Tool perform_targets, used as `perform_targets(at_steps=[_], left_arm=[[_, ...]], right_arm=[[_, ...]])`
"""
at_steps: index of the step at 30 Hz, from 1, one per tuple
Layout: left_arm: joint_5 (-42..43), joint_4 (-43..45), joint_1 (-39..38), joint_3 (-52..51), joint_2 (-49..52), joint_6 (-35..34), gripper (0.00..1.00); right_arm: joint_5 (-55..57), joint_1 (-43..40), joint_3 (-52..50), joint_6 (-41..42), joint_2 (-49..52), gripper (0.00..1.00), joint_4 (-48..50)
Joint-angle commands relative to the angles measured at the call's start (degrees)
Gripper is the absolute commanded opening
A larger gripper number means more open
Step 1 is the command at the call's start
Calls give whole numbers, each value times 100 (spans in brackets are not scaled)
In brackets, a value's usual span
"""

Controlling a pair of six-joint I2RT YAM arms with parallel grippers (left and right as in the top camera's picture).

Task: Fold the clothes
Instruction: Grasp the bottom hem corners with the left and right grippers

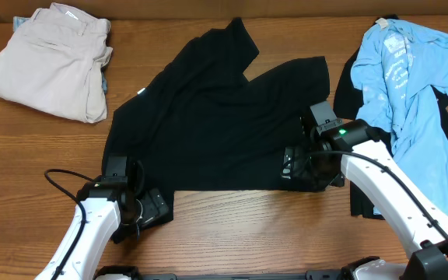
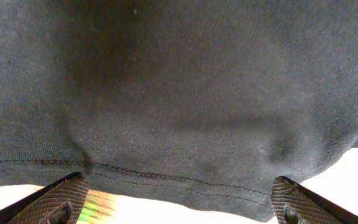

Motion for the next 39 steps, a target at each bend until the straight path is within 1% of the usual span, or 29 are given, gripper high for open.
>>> perform_targets(at_steps=[1,5,7,8,11,13,15,16,18,19,20,22,25,26,28,29,34,37,39], left_arm=[[-127,74,-22,-20,61,-179,95],[-98,223,-22,-24,306,-173,71],[83,380,-22,-24,509,-166,68],[245,483,-22,-24,636,-166,68],[634,739,-28,-24,1036,-168,83],[658,822,-28,-24,1287,-208,88],[758,892,-28,-24,1491,-293,91],[846,927,-28,-22,1576,-313,90],[992,966,-28,-22,1650,-310,83],[1001,964,-28,-24,1668,-310,77],[1003,964,-28,-24,1668,-310,68],[1012,964,-28,-22,1668,-310,53],[1099,984,-28,-22,1668,-304,40],[1106,984,-28,-17,1668,-304,32],[1097,986,-28,2,1668,-284,12],[1080,984,-28,24,1668,-280,4],[1086,920,-28,273,1665,144,4],[1082,782,-28,505,1668,529,4],[1064,671,-28,675,1665,728,4]], right_arm=[[-17,9,-125,85,11,93,52],[-15,9,-146,85,11,93,105],[-15,9,-149,85,11,93,146],[-15,9,-146,83,11,93,168],[-15,9,-146,83,11,93,229],[-15,-2,-149,83,11,94,236],[-15,-2,-146,83,11,94,234],[-15,-2,-146,83,11,94,232],[-15,-2,-149,85,11,94,234],[-13,-2,-149,85,11,94,234],[-15,-2,-146,85,11,94,238],[-15,-2,-149,107,11,94,249],[-17,-2,-149,238,11,94,247],[-20,-2,-149,258,11,94,247],[-15,-2,-149,258,11,94,254],[-17,-2,-149,258,11,94,269],[-20,-2,-157,258,15,93,341],[-17,-7,-247,258,15,93,439],[-39,-13,-352,286,15,89,505]])
